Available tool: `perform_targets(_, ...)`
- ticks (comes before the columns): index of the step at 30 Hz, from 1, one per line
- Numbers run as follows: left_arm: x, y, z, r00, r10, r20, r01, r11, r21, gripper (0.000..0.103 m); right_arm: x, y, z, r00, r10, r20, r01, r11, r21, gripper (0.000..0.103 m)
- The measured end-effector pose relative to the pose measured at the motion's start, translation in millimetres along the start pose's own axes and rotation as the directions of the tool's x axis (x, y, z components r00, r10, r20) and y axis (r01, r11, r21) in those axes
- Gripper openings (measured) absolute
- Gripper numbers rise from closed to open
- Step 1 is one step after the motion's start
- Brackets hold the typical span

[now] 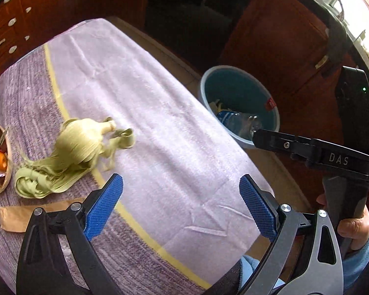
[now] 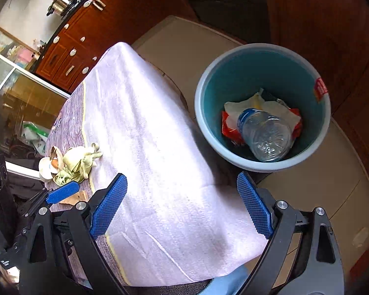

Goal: Collect trash
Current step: 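Move both open tools back over the corn husks and paper strip, then grasp the brown paper strip with the left tool while the right tool grasps corn husks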

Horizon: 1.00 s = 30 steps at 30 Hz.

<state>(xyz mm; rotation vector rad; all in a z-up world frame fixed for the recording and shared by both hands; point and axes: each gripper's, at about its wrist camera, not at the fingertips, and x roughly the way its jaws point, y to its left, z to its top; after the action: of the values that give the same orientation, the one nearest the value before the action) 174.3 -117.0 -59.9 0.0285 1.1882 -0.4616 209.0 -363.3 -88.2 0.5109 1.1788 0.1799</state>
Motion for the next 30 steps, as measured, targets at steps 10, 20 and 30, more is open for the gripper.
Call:
perform_targets(10, -36, 94, -58, 0.999, 0.012, 0.041, -0.003, 0.974, -0.227, 0.096, 27, 70, -16, 0.997, 0.016, -0.076, -0.026, 0.991, -0.130, 0.090)
perform_targets(20, -49, 184, -109, 0.998, 0.062, 0.022, -0.045, 0.891, -0.451, 0.096, 60, 110, -31, 0.987, 0.027, -0.157, -0.056, 0.982, -0.183, 0.090)
perform_targets(30, -44, 207, -81, 0.994, 0.068, 0.085, -0.016, 0.863, -0.506, 0.097, 72, 115, -30, 0.983, 0.016, -0.184, -0.051, 0.981, -0.186, 0.090)
